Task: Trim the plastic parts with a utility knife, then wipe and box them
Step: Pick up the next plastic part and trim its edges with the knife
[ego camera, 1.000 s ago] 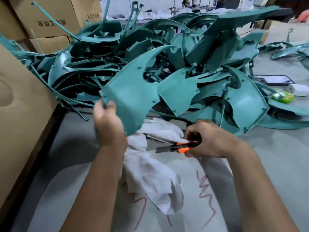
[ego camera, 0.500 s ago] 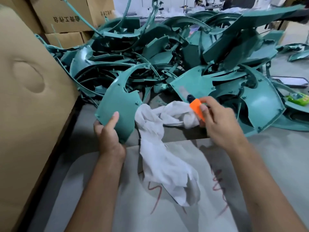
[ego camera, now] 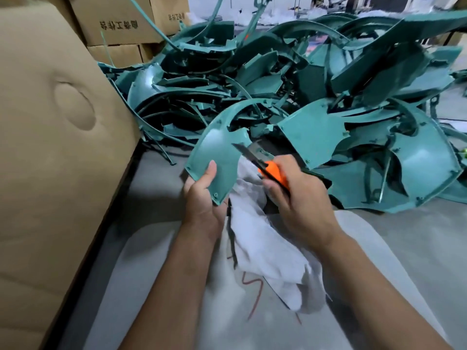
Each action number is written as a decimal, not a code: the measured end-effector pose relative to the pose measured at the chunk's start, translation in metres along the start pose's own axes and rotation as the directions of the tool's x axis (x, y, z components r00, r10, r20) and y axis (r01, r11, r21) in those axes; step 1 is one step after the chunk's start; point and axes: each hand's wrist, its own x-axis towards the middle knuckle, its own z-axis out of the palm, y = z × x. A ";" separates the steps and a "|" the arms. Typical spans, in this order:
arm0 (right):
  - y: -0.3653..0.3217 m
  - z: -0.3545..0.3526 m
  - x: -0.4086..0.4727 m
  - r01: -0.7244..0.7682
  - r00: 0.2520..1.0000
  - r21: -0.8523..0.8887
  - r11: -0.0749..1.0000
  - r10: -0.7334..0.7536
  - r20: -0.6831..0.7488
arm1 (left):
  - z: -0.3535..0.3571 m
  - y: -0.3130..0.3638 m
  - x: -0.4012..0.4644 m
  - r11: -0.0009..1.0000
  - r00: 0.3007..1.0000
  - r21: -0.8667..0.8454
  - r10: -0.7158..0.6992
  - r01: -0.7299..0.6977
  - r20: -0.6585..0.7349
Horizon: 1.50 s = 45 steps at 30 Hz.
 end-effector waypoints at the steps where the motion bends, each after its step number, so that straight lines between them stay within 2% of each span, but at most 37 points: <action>1: -0.003 0.002 0.000 0.055 0.998 -0.009 0.998 -0.054 0.020 | 0.001 0.000 0.000 0.999 1.000 -0.035 -0.011 0.011 -0.010; 3: -0.006 0.006 -0.002 0.114 0.992 -0.021 0.993 -0.112 0.055 | 0.001 0.002 -0.001 0.999 0.999 -0.046 -0.031 0.030 -0.016; 6: -0.003 0.010 -0.003 0.076 0.996 -0.094 0.993 -0.071 0.059 | -0.002 0.002 -0.006 0.996 0.997 0.026 -0.082 0.081 0.013; 10: 0.011 0.009 0.000 -0.089 0.993 -0.125 0.988 0.078 -0.092 | -0.002 0.005 -0.008 0.989 0.989 0.036 -0.144 0.143 0.032; 12: 0.014 0.009 0.001 -0.186 0.970 -0.136 0.973 0.161 -0.180 | -0.001 0.005 -0.008 0.989 0.990 0.034 -0.141 0.141 0.015; 13: 0.013 0.009 0.001 -0.189 0.966 -0.122 0.974 0.162 -0.200 | -0.001 0.004 -0.007 0.991 0.992 0.042 -0.129 0.129 -0.003; 15: 0.004 0.010 0.000 -0.067 0.984 -0.124 0.990 0.045 -0.173 | 0.000 0.002 -0.005 0.993 0.994 0.060 -0.102 0.104 -0.032; 17: -0.005 0.014 -0.002 0.077 0.994 -0.156 0.985 -0.088 -0.062 | 0.001 -0.001 -0.004 0.993 0.994 0.050 -0.108 0.108 -0.016; 20: -0.008 0.020 -0.001 0.119 0.991 -0.195 0.973 -0.127 -0.029 | 0.001 -0.001 -0.003 0.988 0.987 0.029 -0.154 0.153 0.036; 23: 0.001 0.021 0.002 -0.023 0.996 -0.143 0.989 0.011 -0.086 | 0.000 -0.002 -0.005 0.983 0.978 0.012 -0.181 0.181 0.107; 26: 0.015 0.016 0.002 -0.185 0.967 -0.166 0.969 0.149 -0.207 | -0.003 -0.001 -0.007 0.985 0.981 0.020 -0.173 0.172 0.082; 28: 0.016 0.014 0.001 -0.224 0.951 -0.127 0.966 0.188 -0.247 | -0.003 -0.001 -0.008 0.989 0.988 0.024 -0.150 0.149 0.038; 30: 0.009 0.013 -0.002 -0.097 0.974 -0.121 0.988 0.070 -0.214 | -0.001 -0.001 -0.008 0.991 0.992 0.021 -0.129 0.129 -0.014; 32: 0.001 0.017 -0.007 0.061 0.993 -0.128 0.990 -0.073 -0.090 | -0.001 -0.002 -0.008 0.993 0.993 0.017 -0.118 0.119 -0.030; 34: 0.000 0.020 -0.010 0.114 0.993 -0.142 0.983 -0.114 0.004 | -0.002 -0.001 -0.010 0.991 0.991 0.016 -0.130 0.130 -0.027; 36: 0.003 0.020 -0.010 0.076 0.997 -0.136 0.988 -0.077 -0.005 | -0.003 0.000 -0.012 0.989 0.989 0.020 -0.149 0.149 -0.003; 39: 0.012 0.015 -0.007 -0.066 0.993 -0.100 0.993 0.055 -0.108 | -0.004 0.001 -0.013 0.988 0.988 0.041 -0.149 0.147 0.033; 41: 0.019 0.011 -0.006 -0.181 0.968 -0.106 0.978 0.158 -0.196 | -0.005 0.001 -0.013 0.989 0.990 0.060 -0.135 0.132 0.050; 43: 0.026 0.008 -0.005 -0.283 0.929 -0.022 0.959 0.269 -0.256 | -0.007 0.005 -0.012 0.990 0.990 0.086 -0.119 0.113 0.074; 45: 0.030 0.003 -0.005 -0.262 0.927 0.057 0.963 0.268 -0.263 | -0.011 0.010 -0.010 0.987 0.989 0.143 -0.093 0.076 0.116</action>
